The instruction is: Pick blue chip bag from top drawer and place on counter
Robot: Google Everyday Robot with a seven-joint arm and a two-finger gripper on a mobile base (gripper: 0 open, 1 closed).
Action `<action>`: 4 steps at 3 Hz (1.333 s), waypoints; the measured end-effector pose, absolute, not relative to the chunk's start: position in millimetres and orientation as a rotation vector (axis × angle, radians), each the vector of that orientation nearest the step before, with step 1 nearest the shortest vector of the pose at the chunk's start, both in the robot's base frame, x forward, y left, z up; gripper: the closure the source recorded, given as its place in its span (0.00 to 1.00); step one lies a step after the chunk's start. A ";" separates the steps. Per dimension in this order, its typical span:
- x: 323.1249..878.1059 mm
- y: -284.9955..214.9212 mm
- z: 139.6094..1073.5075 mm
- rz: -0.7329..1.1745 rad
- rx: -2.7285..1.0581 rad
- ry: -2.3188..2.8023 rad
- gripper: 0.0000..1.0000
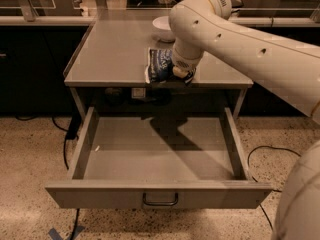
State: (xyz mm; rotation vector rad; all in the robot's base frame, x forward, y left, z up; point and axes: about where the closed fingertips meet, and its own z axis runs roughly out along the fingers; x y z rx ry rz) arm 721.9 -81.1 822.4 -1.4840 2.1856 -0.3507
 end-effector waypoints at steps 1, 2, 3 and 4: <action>721.9 -81.1 825.5 -0.351 -1.484 2.186 1.00; 721.9 -81.1 825.8 -0.351 -1.484 2.186 0.86; 721.9 -81.1 825.7 -0.351 -1.484 2.186 0.61; 721.9 -81.1 825.7 -0.351 -1.484 2.186 0.38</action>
Offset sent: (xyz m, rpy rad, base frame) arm 0.0000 0.0000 0.0033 0.0000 0.0001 0.0000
